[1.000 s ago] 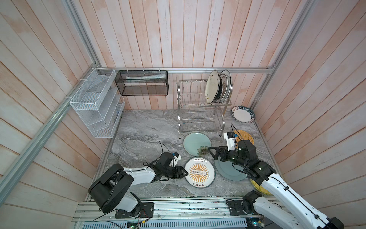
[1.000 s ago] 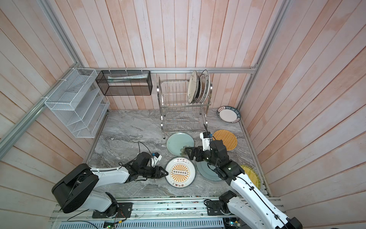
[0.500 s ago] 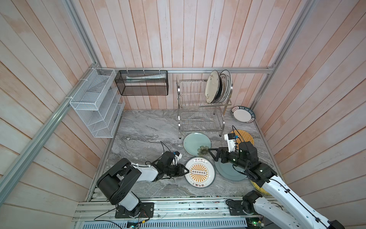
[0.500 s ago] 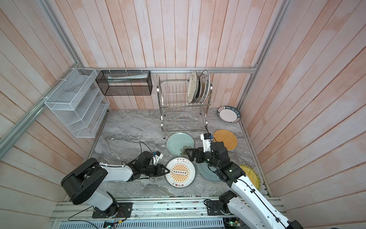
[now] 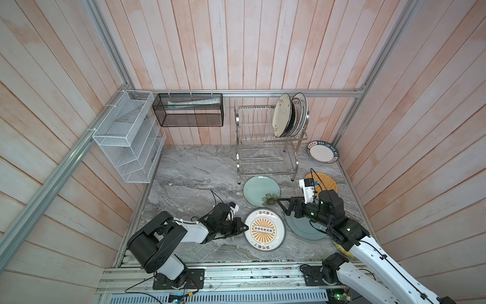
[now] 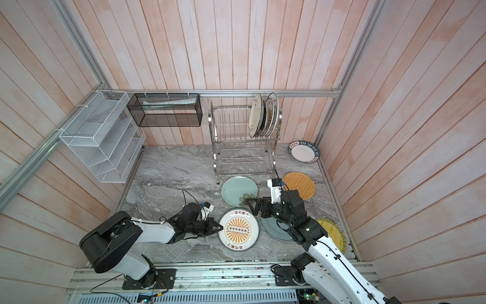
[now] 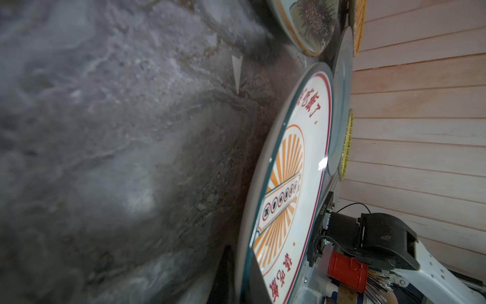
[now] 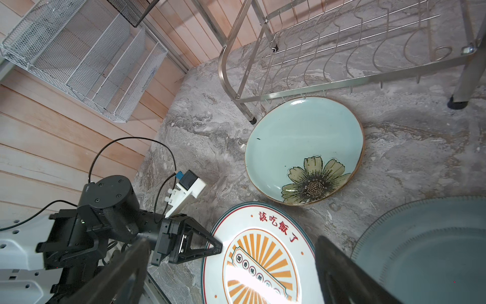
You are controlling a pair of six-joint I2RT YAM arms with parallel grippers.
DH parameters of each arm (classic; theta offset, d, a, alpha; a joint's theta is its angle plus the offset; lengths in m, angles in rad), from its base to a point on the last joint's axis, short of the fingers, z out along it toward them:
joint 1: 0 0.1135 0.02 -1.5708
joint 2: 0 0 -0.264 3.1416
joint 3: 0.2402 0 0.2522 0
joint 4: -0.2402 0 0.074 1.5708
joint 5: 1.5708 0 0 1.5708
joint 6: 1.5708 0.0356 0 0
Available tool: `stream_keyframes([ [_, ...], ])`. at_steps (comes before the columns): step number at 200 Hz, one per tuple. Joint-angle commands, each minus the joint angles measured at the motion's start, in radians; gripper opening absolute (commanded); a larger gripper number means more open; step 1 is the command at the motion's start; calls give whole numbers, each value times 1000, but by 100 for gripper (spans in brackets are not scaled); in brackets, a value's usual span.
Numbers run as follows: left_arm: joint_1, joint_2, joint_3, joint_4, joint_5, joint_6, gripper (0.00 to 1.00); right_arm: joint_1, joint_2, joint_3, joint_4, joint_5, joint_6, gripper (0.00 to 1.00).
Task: Load plates into a dish rack
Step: Pick up the plate from the bottom-center of the table, then place the plate on the dish rack.
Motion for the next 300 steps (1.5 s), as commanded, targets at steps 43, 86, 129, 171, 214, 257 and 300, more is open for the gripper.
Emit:
stream_keyframes([
  [43, 66, -435, -74, -128, -61, -85, 0, -3, 9, 18, 48, -26, 24, 98],
  [86, 190, -741, -120, -196, 15, -112, 0, -1, 44, 11, 117, -121, 60, 98],
  [129, 202, -711, -105, -179, 71, -91, 0, 35, 93, 29, 166, -212, 74, 90],
  [171, 202, -688, -116, -106, 88, -107, 0, 52, 111, 35, 113, -138, 73, 64],
  [214, 202, -687, -109, -94, 101, -108, 0, 58, 132, 23, 146, -151, 92, 49],
  [257, 202, -695, -115, -93, 101, -104, 0, 79, 155, 5, 180, -169, 109, 28],
  [300, 201, -696, -114, -91, 100, -87, 0, 99, 145, -21, 212, -176, 144, 12],
])
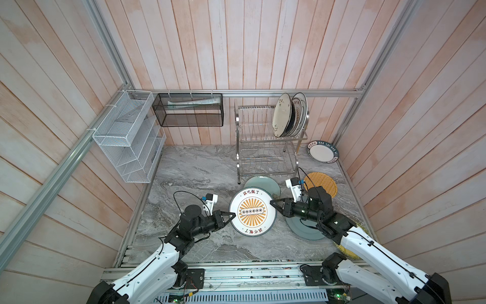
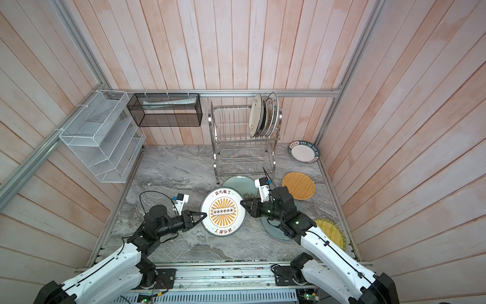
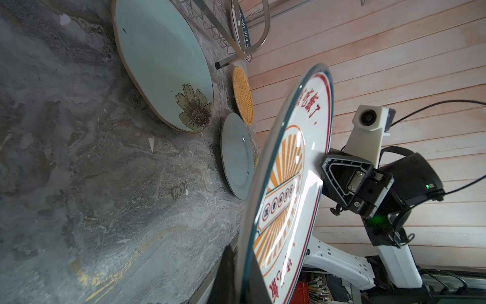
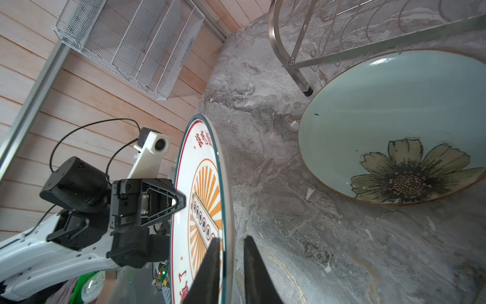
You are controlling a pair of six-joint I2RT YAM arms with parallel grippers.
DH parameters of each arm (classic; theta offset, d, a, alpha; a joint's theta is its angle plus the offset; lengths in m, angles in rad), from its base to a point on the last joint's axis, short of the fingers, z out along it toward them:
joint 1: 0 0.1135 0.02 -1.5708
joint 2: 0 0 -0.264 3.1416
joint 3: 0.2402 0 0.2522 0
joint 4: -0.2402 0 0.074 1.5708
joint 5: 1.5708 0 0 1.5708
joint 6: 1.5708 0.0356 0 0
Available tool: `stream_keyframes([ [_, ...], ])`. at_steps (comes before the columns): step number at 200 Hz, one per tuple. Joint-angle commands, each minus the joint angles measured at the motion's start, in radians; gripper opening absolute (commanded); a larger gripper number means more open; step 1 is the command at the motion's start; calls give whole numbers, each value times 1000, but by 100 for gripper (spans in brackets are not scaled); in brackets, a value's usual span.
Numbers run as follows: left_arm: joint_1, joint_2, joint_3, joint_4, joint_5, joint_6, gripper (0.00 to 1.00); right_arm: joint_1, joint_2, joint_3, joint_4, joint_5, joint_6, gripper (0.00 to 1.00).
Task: Load plates into a dish rack
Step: Place the plate on the dish rack.
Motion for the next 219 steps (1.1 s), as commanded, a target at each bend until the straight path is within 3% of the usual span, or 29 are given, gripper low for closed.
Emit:
stream_keyframes([
  [1, 4, -14, 5, 67, 22, 14, 0, 15, -10, -19, 40, -13, 25, 12],
  [94, 5, -1, 47, 29, -11, 104, 0, 37, -11, -69, 145, -63, 123, 0],
  [106, 5, 9, 61, 1, -28, 124, 13, 37, -13, -66, 150, -62, 127, 0],
  [122, 6, 20, 83, -30, -39, 146, 50, 37, -26, -57, 134, -28, 123, 0],
  [145, 13, 17, 115, -75, -60, 172, 75, 37, -47, -17, 74, 63, 98, 0],
  [196, 95, -38, 262, -269, -58, 289, 99, 33, -42, 122, -43, 230, 25, 0],
  [219, 121, -79, 343, -376, -96, 395, 100, 33, -34, 207, -91, 316, -14, 0],
])
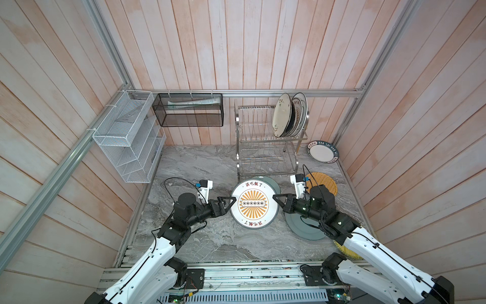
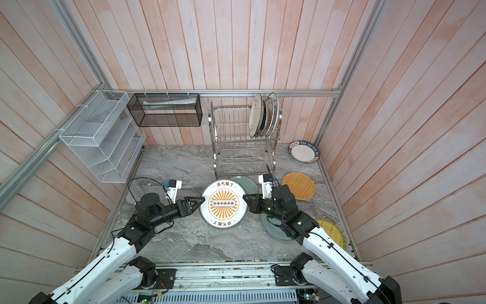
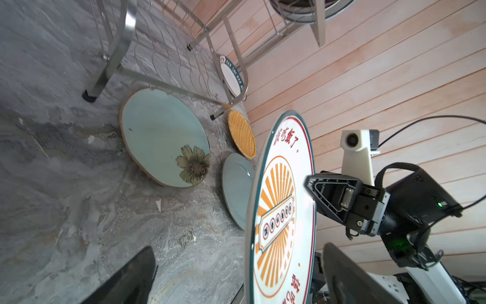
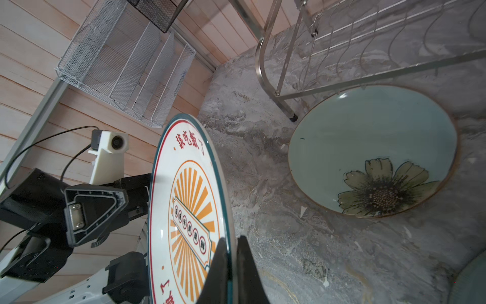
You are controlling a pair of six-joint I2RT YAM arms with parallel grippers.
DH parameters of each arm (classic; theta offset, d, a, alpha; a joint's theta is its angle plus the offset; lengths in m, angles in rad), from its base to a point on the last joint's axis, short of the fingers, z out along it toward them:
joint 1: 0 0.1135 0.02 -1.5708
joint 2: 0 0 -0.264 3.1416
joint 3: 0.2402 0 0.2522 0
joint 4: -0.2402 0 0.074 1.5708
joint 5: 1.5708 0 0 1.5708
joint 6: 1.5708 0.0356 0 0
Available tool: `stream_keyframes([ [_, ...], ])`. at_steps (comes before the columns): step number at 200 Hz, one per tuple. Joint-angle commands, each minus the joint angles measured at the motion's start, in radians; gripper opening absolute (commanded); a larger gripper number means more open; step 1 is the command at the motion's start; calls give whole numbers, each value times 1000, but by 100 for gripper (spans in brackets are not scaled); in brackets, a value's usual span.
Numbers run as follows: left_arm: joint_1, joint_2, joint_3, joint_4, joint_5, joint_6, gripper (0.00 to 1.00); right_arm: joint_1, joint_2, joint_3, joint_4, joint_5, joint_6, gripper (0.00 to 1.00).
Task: Load plates into a dish rack
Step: Place the plate on the dish rack.
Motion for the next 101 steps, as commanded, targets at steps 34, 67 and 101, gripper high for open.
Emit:
stream_keyframes([
  [34, 26, -83, 149, -231, -128, 291, 100, 0, 21, 279, -81, 241, -125, 0],
  [67, 26, -146, 128, -231, -147, 392, 100, 1, 97, 491, -121, 326, -204, 0],
  [101, 26, -289, 25, -155, -218, 421, 100, 1, 210, 716, -140, 415, -274, 0],
])
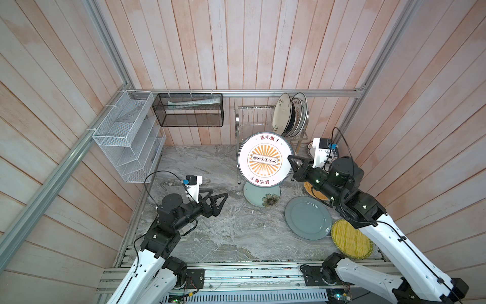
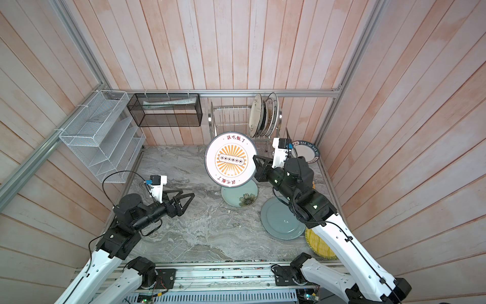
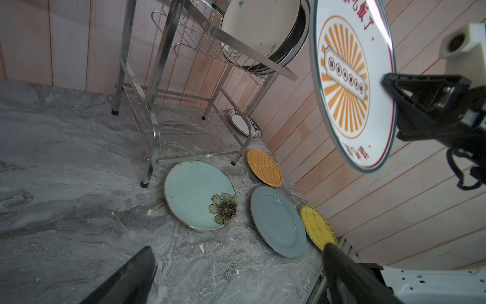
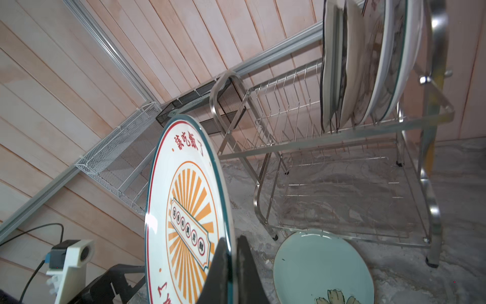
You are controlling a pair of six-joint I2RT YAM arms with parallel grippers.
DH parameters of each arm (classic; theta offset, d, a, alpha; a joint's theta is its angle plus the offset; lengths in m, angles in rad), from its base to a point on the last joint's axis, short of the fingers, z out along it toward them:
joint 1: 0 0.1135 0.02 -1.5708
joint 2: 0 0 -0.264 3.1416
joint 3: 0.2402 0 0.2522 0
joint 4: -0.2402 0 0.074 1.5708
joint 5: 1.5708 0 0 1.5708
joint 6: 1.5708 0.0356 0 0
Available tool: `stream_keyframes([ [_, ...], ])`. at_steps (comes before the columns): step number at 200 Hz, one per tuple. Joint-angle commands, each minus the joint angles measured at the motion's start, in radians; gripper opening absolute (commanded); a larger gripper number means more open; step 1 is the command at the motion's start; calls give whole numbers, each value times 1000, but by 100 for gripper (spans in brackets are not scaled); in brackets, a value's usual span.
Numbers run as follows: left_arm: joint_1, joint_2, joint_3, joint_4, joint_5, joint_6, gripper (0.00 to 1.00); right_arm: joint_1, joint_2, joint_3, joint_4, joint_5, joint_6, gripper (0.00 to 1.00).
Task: Load plates into a dish rack
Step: Place the plate on the dish rack.
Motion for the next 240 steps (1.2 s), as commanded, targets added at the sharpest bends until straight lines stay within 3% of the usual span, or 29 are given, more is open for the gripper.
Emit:
stream_keyframes([
  [1, 4, -86, -63, 36, -71, 71, 100, 1, 56, 143, 11, 103, -75, 0],
  [36, 4, -185, -95, 27, -67, 75, 100, 4, 231, 401, -36, 219, -166, 0],
  [90, 1, -261, -100, -75, 4, 70, 100, 4, 492, 761, -107, 495, -359, 0],
  [141, -2, -248, -115, -48, 28, 68, 100, 4, 701, 1006, -102, 690, -562, 0],
  [205, -2, -279, -135, 10, 146, 65, 100, 8, 873, 1101, -1, 802, -780, 0],
  [240, -2, -308, -152, 32, 140, 55, 100, 7, 927, 1102, 73, 819, -867, 0],
])
